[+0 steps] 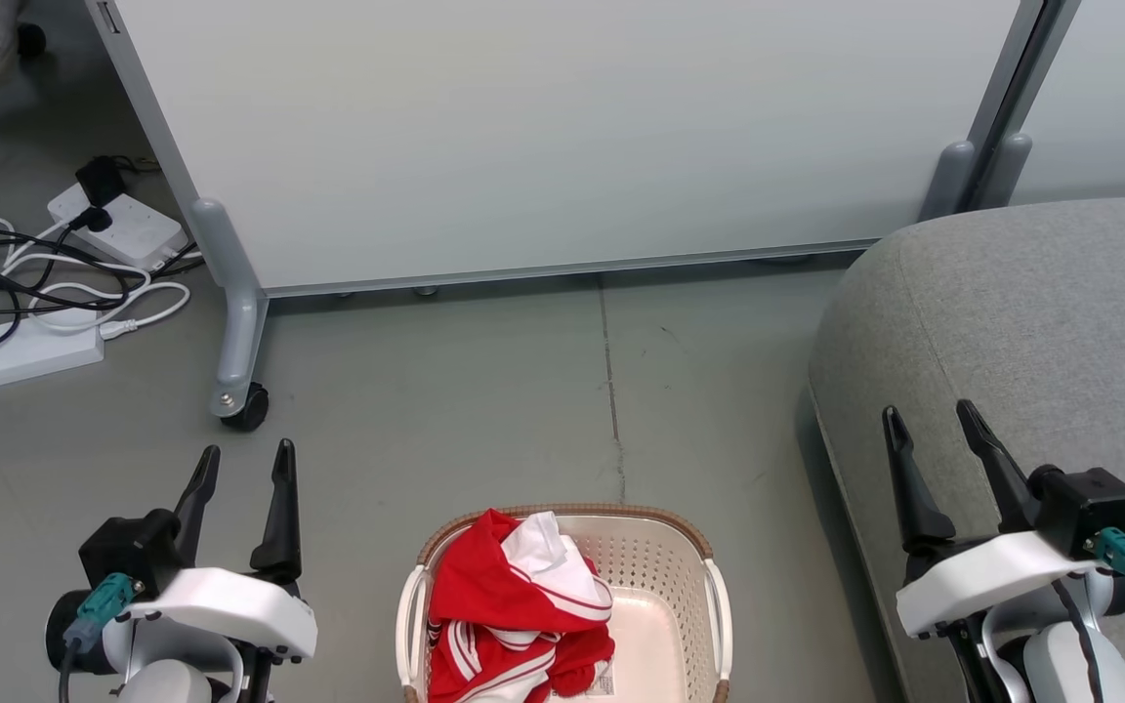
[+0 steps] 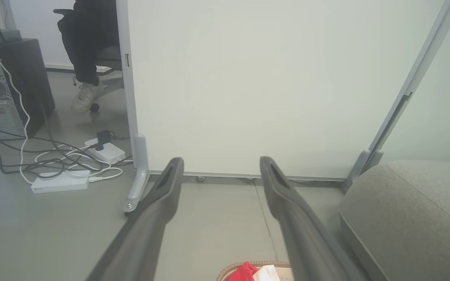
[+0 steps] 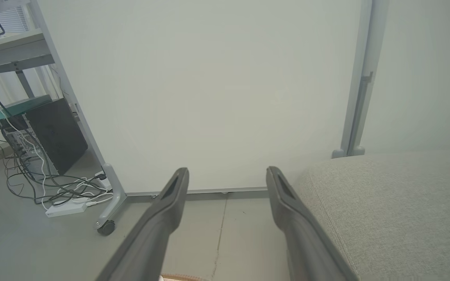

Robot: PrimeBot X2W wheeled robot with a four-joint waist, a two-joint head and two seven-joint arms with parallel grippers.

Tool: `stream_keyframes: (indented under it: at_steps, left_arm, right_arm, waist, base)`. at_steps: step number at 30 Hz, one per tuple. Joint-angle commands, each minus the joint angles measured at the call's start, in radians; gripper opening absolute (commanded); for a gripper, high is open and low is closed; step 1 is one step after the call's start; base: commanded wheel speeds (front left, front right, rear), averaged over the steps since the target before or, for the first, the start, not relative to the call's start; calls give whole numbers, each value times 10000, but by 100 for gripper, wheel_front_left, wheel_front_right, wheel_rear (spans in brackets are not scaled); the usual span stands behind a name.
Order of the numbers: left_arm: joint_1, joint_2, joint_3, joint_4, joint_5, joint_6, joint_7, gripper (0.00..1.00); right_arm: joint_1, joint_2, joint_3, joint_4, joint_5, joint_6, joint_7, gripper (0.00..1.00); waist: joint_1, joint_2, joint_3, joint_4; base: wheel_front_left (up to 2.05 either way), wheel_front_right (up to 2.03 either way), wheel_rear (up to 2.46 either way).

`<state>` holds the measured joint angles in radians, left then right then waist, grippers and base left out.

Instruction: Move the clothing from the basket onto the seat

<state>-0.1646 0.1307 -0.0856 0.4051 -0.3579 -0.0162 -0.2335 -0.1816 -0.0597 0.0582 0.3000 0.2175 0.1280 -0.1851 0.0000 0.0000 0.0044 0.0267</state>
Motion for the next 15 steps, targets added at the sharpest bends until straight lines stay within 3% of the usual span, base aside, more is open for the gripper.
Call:
stream_keyframes:
  at_steps: [1,15]
  left_arm:
    - [99,29,24,-22,258,82,-10,100]
    - [323,88,-13,-33,1052,224,18,100]
  right_arm:
    - [45,-21,-38,-41,-226,42,-140,100]
    - [188,47,11,419,-831,44,-498,100]
  waist:
    - [0,0,4,15]
    - [0,0,9,83]
  base:
    - [0,0,0]
    - [0,0,0]
